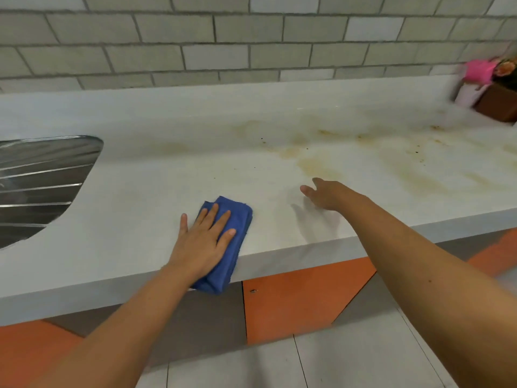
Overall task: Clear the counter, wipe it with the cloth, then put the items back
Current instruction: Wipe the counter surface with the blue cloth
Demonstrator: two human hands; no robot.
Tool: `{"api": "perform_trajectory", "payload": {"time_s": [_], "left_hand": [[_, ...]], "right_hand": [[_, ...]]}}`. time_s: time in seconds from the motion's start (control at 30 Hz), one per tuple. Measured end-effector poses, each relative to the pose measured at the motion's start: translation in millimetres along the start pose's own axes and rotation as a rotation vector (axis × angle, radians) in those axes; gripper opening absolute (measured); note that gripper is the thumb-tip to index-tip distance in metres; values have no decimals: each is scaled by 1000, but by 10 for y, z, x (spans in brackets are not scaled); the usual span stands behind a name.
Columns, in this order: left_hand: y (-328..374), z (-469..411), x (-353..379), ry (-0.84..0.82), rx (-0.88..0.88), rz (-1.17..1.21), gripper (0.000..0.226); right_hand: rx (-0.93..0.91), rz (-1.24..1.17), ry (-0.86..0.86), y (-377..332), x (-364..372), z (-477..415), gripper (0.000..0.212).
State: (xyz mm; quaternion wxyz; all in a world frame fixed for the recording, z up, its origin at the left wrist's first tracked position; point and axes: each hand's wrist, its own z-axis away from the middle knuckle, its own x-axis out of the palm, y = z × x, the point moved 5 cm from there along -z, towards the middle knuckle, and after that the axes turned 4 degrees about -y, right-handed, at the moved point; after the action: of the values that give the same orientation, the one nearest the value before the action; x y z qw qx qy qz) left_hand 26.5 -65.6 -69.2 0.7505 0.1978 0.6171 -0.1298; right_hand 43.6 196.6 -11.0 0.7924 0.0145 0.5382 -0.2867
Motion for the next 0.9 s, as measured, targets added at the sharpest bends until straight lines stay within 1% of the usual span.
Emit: {"api": "perform_trajectory", "payload": {"time_s": [0.1, 0.23, 0.3, 0.37, 0.43, 0.47, 0.53, 0.6, 0.67, 0.73, 0.83, 0.9], "left_hand": [[-519, -26, -79, 4, -122, 5, 56], [-1247, -226, -208, 34, -319, -3, 55], [-1517, -370, -280, 38, -415, -3, 56], [-1597, -548, -333, 25, -478, 7, 57], [-1440, -719, -347, 12, -445, 27, 56], [-1283, -763, -340, 7, -384, 32, 56], [-886, -704, -255, 27, -202, 6, 56], [-574, -460, -159, 23, 0, 5, 56], [-579, -279, -126, -13, 105, 17, 57], [-880, -367, -185, -4, 76, 3, 57], [-1471, -858, -358, 5, -110, 9, 57], [-1684, -1225, -457, -9, -198, -12, 57]], "right_hand": [[-97, 64, 58, -397, 113, 27, 55], [-240, 67, 52, -803, 254, 46, 52], [-251, 61, 28, -873, 281, 4, 53], [-229, 55, -2, -908, 289, -60, 52], [-187, 39, -6, -933, 279, -159, 50], [-163, 29, -1, -946, 277, -210, 51], [-117, 38, -16, -976, 308, -275, 53], [-81, 28, -28, -1006, 349, -326, 46], [-74, 20, -22, -1007, 342, -323, 42], [-93, 108, -73, -964, 336, -315, 43], [-160, 207, -127, -891, 351, -331, 48], [-193, 241, -162, -872, 405, -379, 52]]}}
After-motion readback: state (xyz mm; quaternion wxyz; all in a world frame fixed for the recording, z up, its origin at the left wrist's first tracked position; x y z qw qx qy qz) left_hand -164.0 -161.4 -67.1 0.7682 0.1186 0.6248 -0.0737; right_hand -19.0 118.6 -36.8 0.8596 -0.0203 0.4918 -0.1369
